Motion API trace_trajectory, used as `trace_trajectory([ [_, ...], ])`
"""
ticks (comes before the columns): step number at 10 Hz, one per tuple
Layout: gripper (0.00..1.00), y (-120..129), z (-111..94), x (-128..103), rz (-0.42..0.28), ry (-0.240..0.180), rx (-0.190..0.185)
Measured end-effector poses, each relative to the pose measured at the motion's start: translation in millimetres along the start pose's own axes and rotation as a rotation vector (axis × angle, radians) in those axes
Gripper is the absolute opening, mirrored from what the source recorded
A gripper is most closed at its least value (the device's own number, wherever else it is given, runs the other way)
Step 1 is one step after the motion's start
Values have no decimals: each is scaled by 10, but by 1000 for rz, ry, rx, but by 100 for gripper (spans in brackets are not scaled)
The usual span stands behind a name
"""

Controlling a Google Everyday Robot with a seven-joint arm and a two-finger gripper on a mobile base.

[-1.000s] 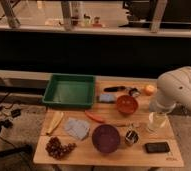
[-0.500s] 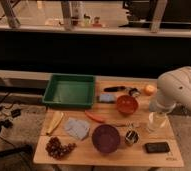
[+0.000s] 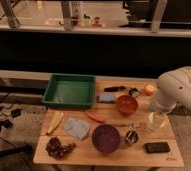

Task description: Place apple in table surface

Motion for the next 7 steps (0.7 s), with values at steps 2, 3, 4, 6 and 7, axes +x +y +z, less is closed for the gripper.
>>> trace_trajectory([
  [2, 80, -87, 23, -23, -11, -3, -4],
  [3, 80, -219, 58, -84, -23, -11, -8],
  [4, 80, -320, 85, -115, -30, -13, -10],
  [6, 80, -584, 190, -148, -42, -17, -19],
  [7, 80, -708, 248, -164, -48, -19, -23],
])
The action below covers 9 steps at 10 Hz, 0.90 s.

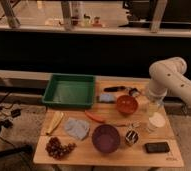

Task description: Place apple in table surface

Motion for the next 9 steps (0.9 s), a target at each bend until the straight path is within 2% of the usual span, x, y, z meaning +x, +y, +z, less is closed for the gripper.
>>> trace_trajectory([
  [3, 80, -385, 143, 75, 2, 3, 15],
  [4, 80, -504, 168, 200, 24, 6, 57],
  [6, 80, -669, 222, 359, 60, 12, 117],
  [9, 80, -942, 363, 377, 77, 17, 148],
])
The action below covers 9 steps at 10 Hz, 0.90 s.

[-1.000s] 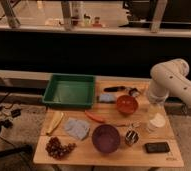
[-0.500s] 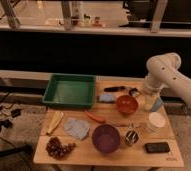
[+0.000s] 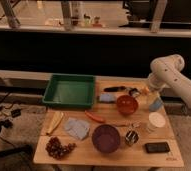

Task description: Place apple in table surface

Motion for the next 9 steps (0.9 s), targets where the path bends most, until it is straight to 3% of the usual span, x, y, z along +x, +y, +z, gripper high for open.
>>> trace_trajectory([
  [2, 80, -106, 63, -83, -7, -4, 1],
  [6, 80, -86, 65, -50, -6, 2, -6],
  [9, 80, -262, 102, -113, -24, 7, 36],
])
